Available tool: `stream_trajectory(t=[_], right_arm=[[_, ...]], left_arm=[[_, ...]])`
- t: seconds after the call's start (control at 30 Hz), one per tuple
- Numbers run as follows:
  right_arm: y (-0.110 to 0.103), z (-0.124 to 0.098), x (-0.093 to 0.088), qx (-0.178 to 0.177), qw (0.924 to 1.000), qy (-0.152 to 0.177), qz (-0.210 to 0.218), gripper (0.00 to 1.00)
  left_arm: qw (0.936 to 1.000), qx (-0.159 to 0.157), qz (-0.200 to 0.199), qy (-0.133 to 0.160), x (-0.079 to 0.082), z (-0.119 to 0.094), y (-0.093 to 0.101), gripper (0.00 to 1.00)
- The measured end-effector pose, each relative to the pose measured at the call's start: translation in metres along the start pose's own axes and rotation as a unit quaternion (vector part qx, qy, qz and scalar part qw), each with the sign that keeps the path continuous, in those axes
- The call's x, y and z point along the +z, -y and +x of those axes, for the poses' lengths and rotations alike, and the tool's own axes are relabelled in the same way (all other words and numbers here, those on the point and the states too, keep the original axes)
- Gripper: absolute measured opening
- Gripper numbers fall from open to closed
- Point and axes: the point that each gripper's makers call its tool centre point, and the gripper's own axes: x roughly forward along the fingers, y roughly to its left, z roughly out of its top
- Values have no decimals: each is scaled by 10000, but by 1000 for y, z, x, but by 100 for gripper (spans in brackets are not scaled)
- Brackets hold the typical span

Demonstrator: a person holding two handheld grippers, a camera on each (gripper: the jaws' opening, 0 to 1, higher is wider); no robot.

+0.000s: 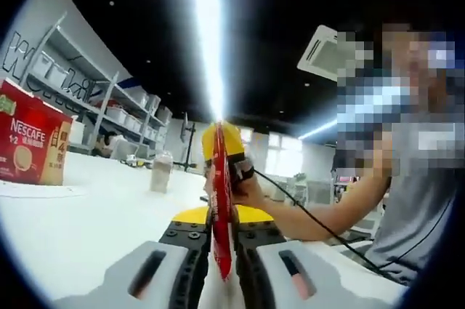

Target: Tear open the coffee pouch, take out the coffee, and pour the coffee from the pouch into the cup

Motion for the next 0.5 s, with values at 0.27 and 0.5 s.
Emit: stream_trajectory(t=[0.27, 0.5], right_arm=[[6, -2, -2, -135, 9999, 25, -77, 2], [11, -4, 3, -229, 9986, 172, -439, 3]], left_arm=[[9999, 89, -48, -9, 0, -4, -1, 13], [9996, 58, -250, 90, 4, -6, -2, 12]])
